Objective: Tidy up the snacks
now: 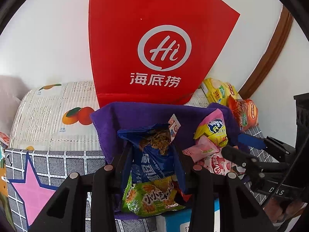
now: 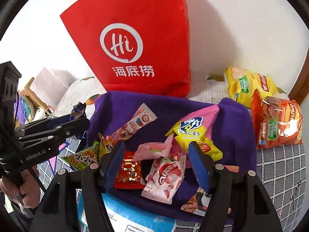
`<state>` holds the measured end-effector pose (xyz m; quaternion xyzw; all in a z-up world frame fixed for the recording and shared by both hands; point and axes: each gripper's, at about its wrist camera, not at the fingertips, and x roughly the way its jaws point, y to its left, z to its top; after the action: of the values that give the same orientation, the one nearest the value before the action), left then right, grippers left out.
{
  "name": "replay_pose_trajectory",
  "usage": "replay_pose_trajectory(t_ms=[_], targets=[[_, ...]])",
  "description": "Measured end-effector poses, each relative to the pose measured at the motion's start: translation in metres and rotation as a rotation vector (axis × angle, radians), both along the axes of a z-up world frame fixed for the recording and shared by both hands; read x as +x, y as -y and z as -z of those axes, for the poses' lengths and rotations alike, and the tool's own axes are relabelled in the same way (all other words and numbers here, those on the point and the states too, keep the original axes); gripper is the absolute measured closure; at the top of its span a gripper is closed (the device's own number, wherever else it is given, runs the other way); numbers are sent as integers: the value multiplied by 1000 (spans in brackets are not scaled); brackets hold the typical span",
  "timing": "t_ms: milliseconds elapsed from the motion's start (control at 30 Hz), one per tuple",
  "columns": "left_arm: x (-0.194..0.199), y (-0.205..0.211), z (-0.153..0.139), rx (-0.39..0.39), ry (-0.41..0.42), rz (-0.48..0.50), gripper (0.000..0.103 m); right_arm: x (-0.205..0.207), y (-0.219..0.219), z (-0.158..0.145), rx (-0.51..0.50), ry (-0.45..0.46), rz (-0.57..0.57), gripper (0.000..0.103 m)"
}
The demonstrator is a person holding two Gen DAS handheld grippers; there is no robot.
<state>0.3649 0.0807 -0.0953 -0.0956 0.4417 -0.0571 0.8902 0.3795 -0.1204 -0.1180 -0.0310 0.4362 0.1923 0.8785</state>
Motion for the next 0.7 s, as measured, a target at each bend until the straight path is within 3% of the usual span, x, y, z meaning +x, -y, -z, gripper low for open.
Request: replay_pose_trajectory(t_ms=[700], targets=[[1,0,1,9,-6,9,65,-2,5,-5,6,33,0,36]])
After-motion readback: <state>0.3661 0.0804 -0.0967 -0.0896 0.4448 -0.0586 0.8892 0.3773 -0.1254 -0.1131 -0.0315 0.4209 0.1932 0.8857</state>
